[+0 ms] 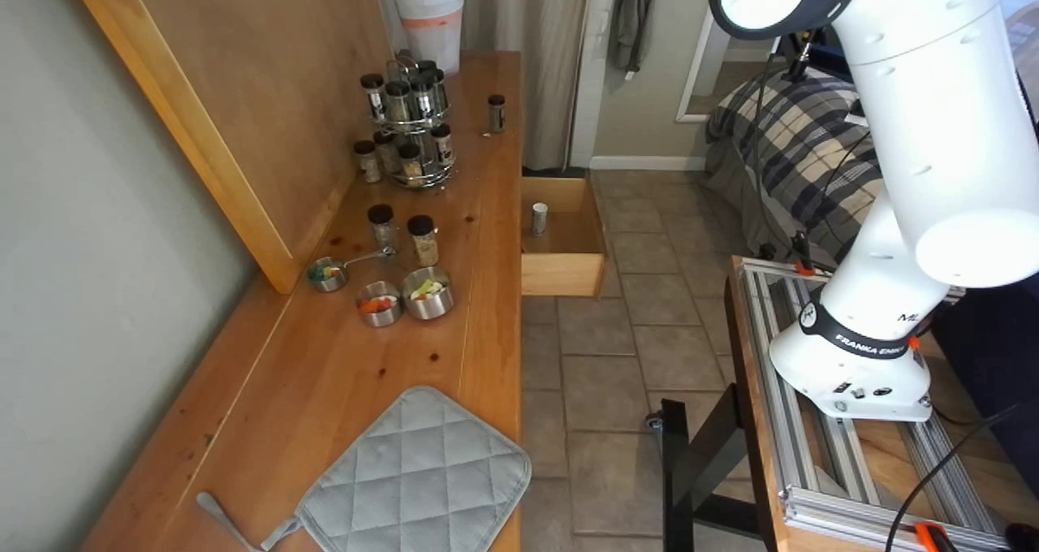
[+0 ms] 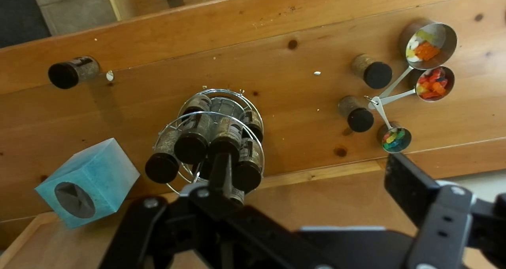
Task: Move the silver stand backwards.
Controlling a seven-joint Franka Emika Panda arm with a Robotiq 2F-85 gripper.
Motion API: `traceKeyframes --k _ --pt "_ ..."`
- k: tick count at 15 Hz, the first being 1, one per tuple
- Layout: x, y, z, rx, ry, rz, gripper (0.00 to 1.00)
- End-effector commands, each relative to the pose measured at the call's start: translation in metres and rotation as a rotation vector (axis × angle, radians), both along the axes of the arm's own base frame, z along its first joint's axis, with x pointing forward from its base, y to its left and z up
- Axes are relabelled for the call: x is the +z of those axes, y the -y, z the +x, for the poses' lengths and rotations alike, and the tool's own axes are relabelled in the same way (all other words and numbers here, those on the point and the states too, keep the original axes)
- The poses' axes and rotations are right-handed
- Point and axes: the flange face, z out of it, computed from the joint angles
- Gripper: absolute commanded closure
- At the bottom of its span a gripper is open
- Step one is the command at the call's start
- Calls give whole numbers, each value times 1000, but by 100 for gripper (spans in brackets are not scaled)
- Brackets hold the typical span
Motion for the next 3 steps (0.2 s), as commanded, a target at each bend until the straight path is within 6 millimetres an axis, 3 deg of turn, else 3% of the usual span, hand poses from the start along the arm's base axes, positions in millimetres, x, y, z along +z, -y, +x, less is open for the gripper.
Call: traceKeyframes --k 1,3 --pt "0 -2 0 1 0 0 0" --pt "0 -3 1 2 0 0 0"
